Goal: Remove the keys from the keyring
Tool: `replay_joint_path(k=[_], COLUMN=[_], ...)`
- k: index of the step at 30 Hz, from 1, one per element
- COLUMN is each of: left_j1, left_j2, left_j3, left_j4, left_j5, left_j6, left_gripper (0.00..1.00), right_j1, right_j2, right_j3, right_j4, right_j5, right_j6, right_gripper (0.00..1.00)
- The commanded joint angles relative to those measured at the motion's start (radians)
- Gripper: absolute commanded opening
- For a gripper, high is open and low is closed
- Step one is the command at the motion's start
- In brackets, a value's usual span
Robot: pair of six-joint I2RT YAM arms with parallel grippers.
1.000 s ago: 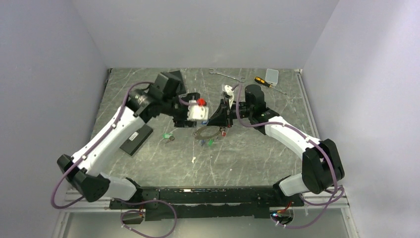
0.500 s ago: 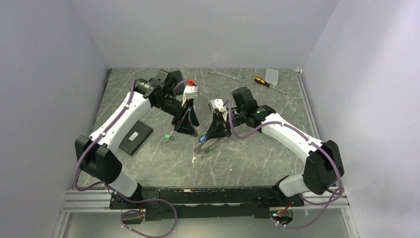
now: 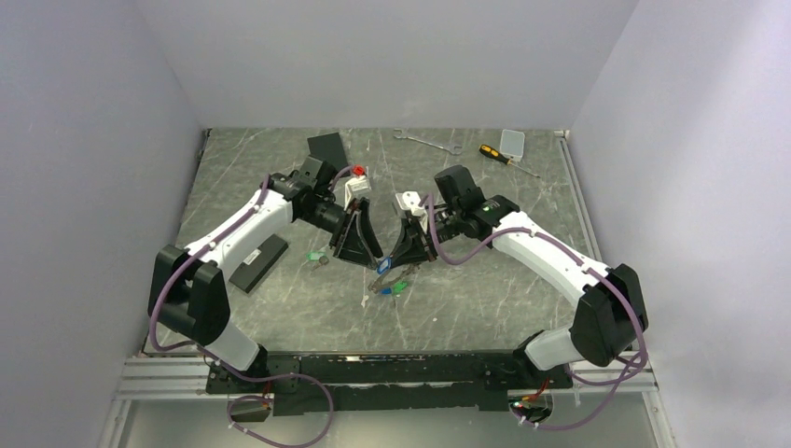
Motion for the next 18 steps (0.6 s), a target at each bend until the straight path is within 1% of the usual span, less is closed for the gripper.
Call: replay_joint_path(k=[1, 5, 9, 15, 18], left_j1=[-0.006, -0.030, -0.051, -0.059, -0.059], left_j2=[0.002, 0.014, 0.026, 0.023, 0.015], left_j3=[-0.005, -0.002, -0.016, -0.007, 0.005], left_j4=[0.088, 0.109, 0.131, 0.097, 0.042], left_j5=[0.082, 0.091, 0.089, 0.086, 0.074], left_j6=[-0.042, -0.056, -0.079, -0.064, -0.031], left_gripper=[0.65, 0.64, 0.61, 0.51, 0.41], right_j1=[0.010, 0.013, 0.013, 0.013, 0.013], right_j2=[-0.016, -0.012, -0.012, -0.013, -0.017], right_j3=[0.048, 0.053, 0.057, 0.050, 0.045], right_j4=[0.003, 0.003, 0.008, 0.021, 0.038], right_j5=[-0.031, -0.029, -0.028, -0.001, 0.021], right_j6=[-0.039, -0.037, -0.031, -0.022, 0.000], right_gripper=[0.00, 0.00, 0.00, 0.00, 0.00])
